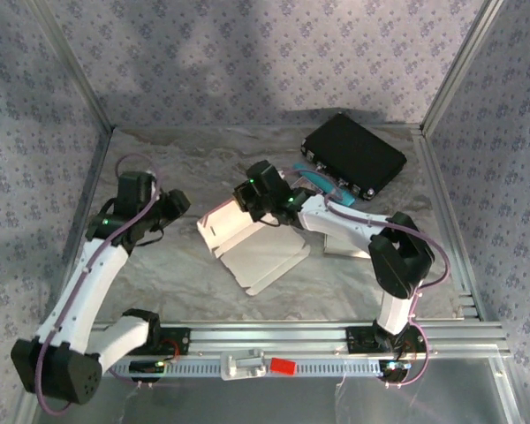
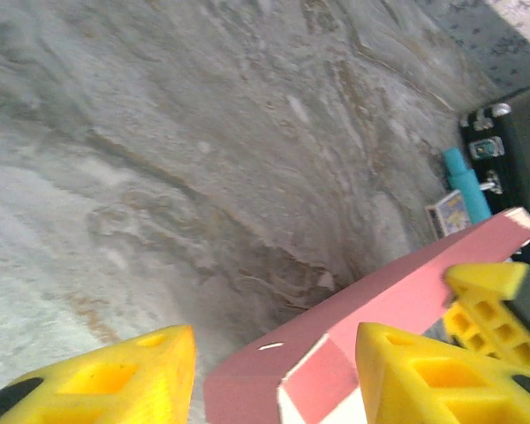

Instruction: Fold the paper box

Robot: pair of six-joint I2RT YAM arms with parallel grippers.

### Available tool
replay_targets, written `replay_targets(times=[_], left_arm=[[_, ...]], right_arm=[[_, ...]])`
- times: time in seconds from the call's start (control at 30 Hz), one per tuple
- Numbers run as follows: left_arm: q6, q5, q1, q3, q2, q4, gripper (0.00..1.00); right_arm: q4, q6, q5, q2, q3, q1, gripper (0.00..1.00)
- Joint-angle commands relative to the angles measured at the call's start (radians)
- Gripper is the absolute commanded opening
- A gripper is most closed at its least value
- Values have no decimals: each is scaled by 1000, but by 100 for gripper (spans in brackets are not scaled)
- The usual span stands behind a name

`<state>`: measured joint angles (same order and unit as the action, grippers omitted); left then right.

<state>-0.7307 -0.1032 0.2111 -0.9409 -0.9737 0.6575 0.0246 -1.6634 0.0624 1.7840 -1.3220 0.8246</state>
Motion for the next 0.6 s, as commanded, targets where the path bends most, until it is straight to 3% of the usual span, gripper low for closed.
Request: replay_targets(times=[0.0,0.3,0.57], left_arm=[[91,13,-26,54,28,-5,49],[133,-35,-33,259,108,-173,44],[201,-96,-35,385,144,-263,32]], right_arm=[[-219,93,35,9,56,-3,0],[-478,223,221,51,223,-30,0],[-595,212,262,85,300,-62,0]])
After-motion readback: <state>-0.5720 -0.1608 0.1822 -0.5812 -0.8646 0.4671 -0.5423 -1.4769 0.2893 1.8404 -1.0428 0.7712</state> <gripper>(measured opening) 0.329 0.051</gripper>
